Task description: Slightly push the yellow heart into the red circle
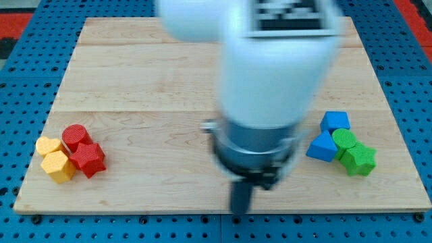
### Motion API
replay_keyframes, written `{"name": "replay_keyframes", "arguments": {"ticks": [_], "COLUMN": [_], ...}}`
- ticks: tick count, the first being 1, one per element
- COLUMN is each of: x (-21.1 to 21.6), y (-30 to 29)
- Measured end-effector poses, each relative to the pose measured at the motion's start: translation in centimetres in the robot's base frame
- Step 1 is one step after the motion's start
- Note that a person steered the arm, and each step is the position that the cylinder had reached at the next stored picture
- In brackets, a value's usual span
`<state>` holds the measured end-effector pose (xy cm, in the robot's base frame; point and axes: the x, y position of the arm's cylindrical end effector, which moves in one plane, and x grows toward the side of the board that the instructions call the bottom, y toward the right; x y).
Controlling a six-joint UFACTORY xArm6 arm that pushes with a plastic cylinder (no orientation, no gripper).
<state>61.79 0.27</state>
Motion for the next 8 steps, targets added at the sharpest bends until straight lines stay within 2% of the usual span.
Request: {"name": "replay_keyframes", "arguments": {"ticks": [1, 3, 4, 5, 8], "x": [0.0, -1.5, -5.8, -7.4, -8.6], "y": [-6.4, -27.5, -29.8, -29.9, -28.0]}}
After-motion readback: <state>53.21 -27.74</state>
